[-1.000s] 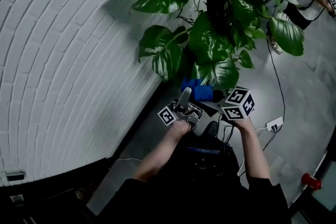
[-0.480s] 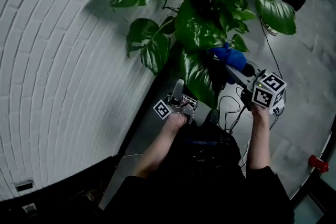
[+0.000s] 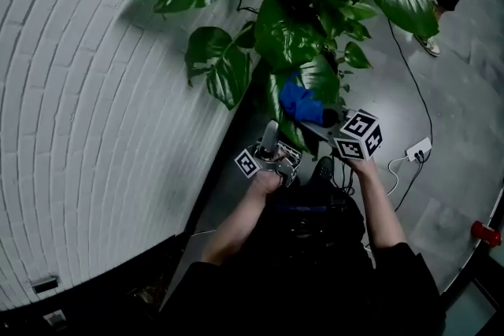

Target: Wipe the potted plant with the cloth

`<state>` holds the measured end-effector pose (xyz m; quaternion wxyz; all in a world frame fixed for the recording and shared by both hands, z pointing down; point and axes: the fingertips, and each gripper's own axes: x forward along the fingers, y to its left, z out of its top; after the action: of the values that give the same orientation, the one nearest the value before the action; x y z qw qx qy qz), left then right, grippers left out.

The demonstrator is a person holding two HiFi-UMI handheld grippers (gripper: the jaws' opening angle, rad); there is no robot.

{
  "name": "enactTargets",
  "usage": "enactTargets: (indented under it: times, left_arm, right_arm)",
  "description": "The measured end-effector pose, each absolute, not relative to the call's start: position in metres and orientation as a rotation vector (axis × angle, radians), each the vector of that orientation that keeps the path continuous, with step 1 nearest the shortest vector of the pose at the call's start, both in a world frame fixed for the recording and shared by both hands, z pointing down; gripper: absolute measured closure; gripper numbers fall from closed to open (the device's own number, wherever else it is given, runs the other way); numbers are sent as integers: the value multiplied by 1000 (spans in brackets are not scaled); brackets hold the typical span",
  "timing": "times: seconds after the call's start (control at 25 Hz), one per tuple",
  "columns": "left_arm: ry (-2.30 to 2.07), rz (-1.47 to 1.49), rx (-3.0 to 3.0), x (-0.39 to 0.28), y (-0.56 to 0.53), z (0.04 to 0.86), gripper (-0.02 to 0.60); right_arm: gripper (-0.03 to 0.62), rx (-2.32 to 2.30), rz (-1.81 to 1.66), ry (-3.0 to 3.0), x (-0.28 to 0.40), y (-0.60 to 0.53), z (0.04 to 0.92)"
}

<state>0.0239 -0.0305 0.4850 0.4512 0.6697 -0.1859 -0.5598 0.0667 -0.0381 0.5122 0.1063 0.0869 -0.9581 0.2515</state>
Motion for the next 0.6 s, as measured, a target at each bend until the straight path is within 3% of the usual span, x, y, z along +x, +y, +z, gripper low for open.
enactTargets:
  times: [0.6]
  left_arm:
    - [-542, -1392, 1661, 13, -30, 494, 206]
  right_arm:
    - [477, -73, 683, -2794, 83, 56, 519]
